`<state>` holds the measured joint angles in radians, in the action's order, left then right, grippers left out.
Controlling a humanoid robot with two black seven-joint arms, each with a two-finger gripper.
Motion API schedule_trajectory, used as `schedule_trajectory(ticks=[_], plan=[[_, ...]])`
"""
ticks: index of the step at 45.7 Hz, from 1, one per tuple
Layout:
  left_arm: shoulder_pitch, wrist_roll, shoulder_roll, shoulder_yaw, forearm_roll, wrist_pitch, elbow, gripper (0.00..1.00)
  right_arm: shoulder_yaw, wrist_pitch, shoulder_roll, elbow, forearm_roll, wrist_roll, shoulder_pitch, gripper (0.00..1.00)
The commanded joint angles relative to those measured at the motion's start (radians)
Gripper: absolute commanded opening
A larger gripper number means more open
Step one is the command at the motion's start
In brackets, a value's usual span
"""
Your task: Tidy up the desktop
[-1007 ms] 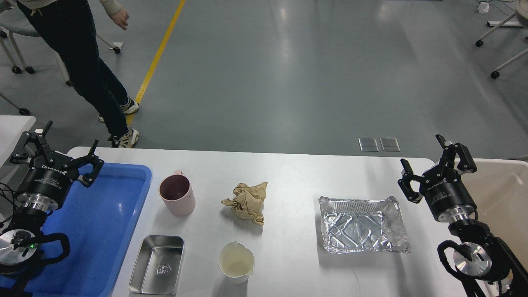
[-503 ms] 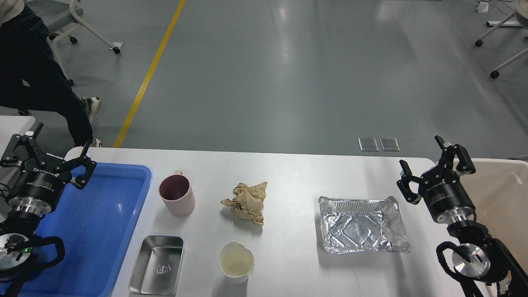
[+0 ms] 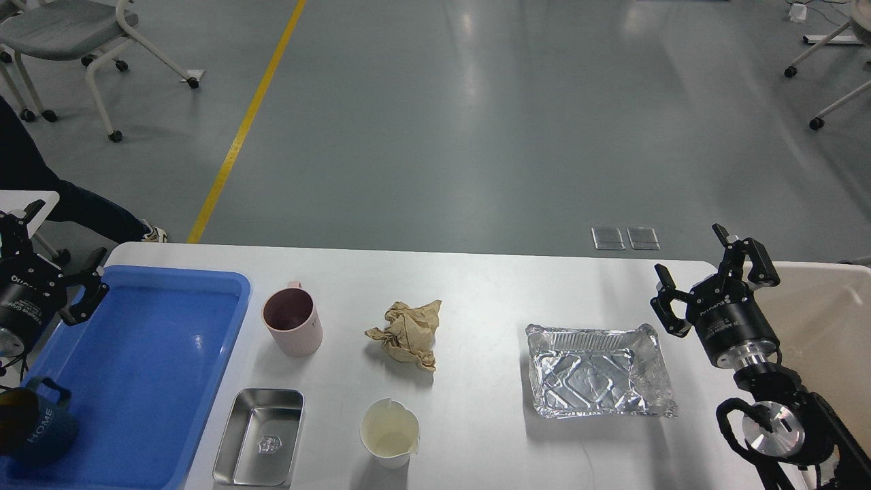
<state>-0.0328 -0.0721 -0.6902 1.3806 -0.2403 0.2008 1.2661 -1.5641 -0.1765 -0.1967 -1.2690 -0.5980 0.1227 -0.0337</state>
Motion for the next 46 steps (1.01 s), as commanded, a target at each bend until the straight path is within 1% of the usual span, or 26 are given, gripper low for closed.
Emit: schedule_trajectory(ticks=[1,10,18,23,26,30,34,35,38,46], plan=[[-0.001,0.000,-0.136,-0.090,-0.017,0.012,0.010,0.96,0.001,-0.001,-0.003,0.000,0.000,-0.002,0.000,1.00],[0.008,0.000,-0.313,-0.144,-0.117,0.020,0.073,0.96,0.001,-0.001,-0.006,0.005,0.000,0.000,0.000,1.00],[0.016,0.002,-0.454,-0.215,-0.172,0.008,0.196,0.96,0.004,-0.003,-0.004,0.007,0.000,0.000,-0.002,1.00],[0.047,0.002,-0.529,-0.236,-0.217,-0.024,0.262,0.96,0.004,-0.011,-0.007,0.010,0.000,-0.002,-0.002,1.00],[0.062,0.002,-0.566,-0.241,-0.263,-0.041,0.288,0.96,0.004,-0.015,-0.007,0.010,0.000,-0.002,-0.002,1.00],[0.094,0.002,-0.600,-0.241,-0.315,-0.044,0.300,0.96,0.006,-0.015,-0.009,0.010,0.000,-0.002,0.000,1.00],[0.154,0.002,-0.635,-0.242,-0.381,-0.047,0.303,0.96,0.010,-0.015,-0.010,0.010,-0.002,-0.002,-0.002,1.00],[0.177,0.000,-0.650,-0.241,-0.420,-0.055,0.305,0.96,0.016,-0.015,-0.010,0.010,0.000,-0.002,-0.003,1.00],[0.191,0.000,-0.667,-0.239,-0.473,-0.081,0.308,0.96,0.024,-0.015,-0.012,0.010,-0.002,-0.002,-0.005,1.00],[0.218,-0.008,-0.696,-0.238,-0.502,-0.147,0.354,0.96,0.026,-0.015,-0.012,0.010,-0.002,-0.002,-0.002,1.00]])
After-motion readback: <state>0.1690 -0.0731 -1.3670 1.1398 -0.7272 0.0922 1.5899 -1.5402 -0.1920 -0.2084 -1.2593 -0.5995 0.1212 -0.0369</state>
